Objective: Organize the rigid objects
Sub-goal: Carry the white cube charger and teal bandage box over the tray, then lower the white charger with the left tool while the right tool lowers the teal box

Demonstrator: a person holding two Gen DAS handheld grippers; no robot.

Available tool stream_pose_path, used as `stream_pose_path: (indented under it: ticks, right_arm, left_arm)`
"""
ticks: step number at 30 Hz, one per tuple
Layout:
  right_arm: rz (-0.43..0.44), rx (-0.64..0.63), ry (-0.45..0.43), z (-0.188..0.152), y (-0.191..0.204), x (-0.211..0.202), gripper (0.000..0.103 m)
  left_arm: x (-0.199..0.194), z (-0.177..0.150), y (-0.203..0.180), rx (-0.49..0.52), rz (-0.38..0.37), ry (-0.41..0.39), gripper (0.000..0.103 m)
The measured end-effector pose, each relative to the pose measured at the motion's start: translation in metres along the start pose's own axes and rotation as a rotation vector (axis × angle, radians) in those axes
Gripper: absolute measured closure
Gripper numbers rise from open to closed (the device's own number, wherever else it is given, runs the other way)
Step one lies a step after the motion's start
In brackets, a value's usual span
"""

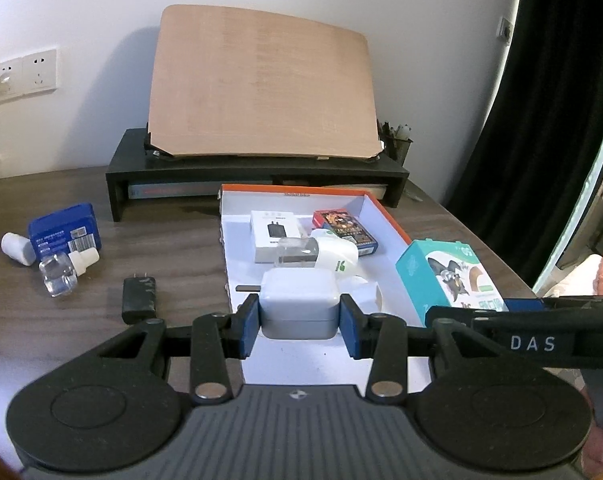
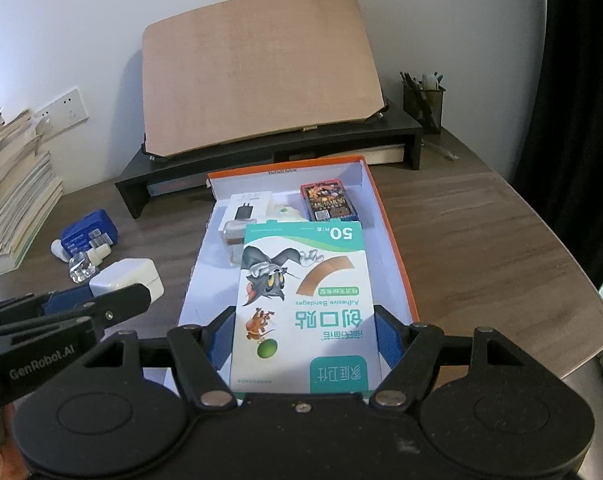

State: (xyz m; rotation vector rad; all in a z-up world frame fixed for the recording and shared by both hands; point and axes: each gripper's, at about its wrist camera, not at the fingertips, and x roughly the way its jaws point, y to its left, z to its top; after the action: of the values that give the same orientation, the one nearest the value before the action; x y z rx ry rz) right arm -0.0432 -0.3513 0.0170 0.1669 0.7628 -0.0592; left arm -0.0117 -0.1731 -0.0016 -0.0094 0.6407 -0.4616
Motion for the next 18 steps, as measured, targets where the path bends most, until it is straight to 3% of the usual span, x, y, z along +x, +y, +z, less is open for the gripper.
stream_pose_path:
  ticks: [18]
  right_arm:
    - [0.009,-0.027,0.023,-0.0066,-0.0087,0.0009,0.019]
  left_arm:
    - [-0.0024,-0.0067,-0.0090,-0.031,0.027,0.022,0.061]
